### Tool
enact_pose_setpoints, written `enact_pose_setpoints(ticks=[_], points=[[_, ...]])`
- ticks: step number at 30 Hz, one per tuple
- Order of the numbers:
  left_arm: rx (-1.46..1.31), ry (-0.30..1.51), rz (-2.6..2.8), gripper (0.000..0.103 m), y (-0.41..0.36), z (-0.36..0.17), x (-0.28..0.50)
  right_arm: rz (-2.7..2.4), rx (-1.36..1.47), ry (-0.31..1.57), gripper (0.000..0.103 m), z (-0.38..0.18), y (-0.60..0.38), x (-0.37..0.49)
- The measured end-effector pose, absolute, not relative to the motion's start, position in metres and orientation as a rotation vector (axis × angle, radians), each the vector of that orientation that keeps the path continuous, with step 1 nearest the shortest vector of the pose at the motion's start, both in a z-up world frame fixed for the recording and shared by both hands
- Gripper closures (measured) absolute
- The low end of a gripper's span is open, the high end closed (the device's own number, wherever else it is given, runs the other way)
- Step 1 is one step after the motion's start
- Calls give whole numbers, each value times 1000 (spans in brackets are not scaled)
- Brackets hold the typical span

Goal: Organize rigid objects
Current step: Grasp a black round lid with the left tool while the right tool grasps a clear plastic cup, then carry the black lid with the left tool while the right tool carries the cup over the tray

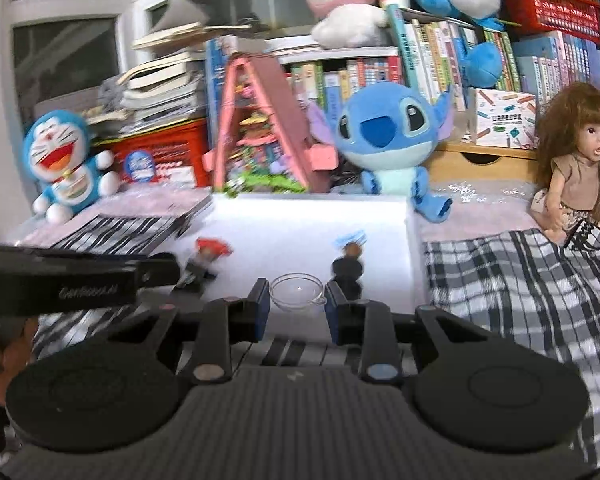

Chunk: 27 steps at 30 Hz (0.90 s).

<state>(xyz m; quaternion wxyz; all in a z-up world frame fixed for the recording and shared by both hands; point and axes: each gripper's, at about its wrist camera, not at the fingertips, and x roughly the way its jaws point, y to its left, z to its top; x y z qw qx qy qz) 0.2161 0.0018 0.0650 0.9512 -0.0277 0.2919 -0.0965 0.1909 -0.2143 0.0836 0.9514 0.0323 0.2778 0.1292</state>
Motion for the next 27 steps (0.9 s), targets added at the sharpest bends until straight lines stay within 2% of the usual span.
enact_pose_setpoints(ticks=[14, 27], points=[[-124, 681, -68, 73, 13, 48, 326, 151, 201, 659, 68, 82, -228, 310], [-145, 698, -30, 73, 13, 25, 366, 98, 221, 720, 68, 55, -219, 361]])
